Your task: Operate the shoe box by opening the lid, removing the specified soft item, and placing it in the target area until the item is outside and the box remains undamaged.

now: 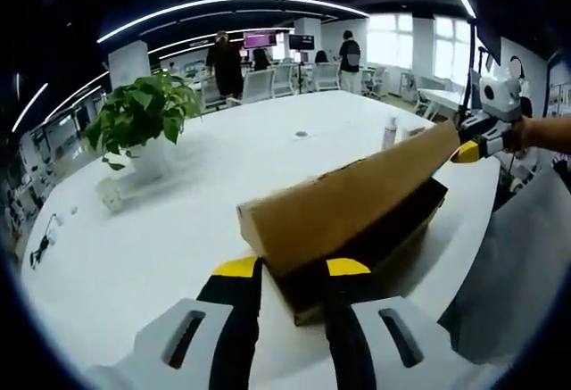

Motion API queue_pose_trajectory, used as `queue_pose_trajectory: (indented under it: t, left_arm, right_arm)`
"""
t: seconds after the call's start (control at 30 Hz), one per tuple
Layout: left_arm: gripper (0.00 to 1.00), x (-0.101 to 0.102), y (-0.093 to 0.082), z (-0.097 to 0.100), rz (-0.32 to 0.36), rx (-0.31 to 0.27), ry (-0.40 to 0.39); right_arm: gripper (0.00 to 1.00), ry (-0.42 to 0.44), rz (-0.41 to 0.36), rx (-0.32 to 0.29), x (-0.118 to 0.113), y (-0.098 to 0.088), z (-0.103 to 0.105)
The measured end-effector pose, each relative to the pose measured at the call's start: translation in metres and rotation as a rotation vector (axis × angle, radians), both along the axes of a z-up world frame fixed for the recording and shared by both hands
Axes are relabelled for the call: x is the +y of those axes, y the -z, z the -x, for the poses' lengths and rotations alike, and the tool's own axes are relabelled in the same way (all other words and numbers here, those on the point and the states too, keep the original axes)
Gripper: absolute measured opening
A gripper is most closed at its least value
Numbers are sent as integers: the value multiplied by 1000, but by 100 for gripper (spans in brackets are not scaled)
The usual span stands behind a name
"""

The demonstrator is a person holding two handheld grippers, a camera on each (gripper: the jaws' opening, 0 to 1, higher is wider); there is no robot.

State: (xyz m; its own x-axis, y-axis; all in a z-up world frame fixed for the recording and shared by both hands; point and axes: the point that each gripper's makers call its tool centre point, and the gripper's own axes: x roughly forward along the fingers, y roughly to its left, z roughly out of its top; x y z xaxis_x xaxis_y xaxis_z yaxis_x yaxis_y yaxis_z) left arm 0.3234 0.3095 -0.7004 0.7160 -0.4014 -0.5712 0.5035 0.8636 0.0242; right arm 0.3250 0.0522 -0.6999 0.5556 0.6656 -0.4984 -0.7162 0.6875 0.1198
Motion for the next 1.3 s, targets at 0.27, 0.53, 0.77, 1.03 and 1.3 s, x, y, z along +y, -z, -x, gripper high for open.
queue_pose_trajectory:
  t: [0.27,0.53,0.77,1.03,1.3]
  left_arm:
    - [31,-2,12,7,5,33,18]
    - [36,-4,26,13,8,66,36]
    - [38,-6,34,17,4,85,47]
    - [38,-7,46,19,-31,100,51]
    - [40,-9,55,22,-34,121,53]
  right_arm:
    - [29,-6,2,32,2,12,7]
    - [32,-19,12,58,4,24,12]
    - [34,-30,25,64,5,31,15]
    - [35,-45,79,47,7,42,18]
    - [35,-53,112,51,5,51,18]
